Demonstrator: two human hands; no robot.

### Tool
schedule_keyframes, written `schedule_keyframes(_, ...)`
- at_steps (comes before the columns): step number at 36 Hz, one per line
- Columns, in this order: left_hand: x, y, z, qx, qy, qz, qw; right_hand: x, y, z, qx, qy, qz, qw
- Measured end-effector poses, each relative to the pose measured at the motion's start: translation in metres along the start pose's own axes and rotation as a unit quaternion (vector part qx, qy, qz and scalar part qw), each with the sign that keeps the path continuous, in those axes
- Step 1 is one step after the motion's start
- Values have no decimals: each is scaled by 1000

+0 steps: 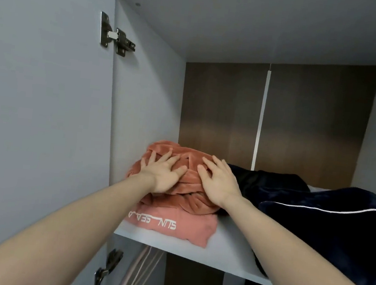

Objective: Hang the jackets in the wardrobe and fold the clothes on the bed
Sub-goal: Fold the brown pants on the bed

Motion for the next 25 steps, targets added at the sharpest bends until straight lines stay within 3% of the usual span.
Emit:
schedule_keyframes(8, -43, -3, 101, 30, 57, 25, 998, -24, -31, 57, -85, 46, -69, 993)
schedule_keyframes(14, -65, -9, 203, 32, 111, 39, 992, -24, -77, 102, -149, 23, -180, 972)
schedule_keyframes(20, -76, -27, 326, -50, 159, 26, 986, -9, -128, 168, -233, -45, -249, 939)
schedule_keyframes(25, -71, -49, 449, -148, 206, 16, 967, 16, -172, 246, -296, -127, -318, 892)
Point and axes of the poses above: each hand's wrist, its own z-axis away from the middle knuckle, its own x-axis out of the palm, y = z × x, the point moved 5 cm from there along -z, towards the middle knuckle, and after that the axes turned 2 degrees about -x, right-handed, at the moved point
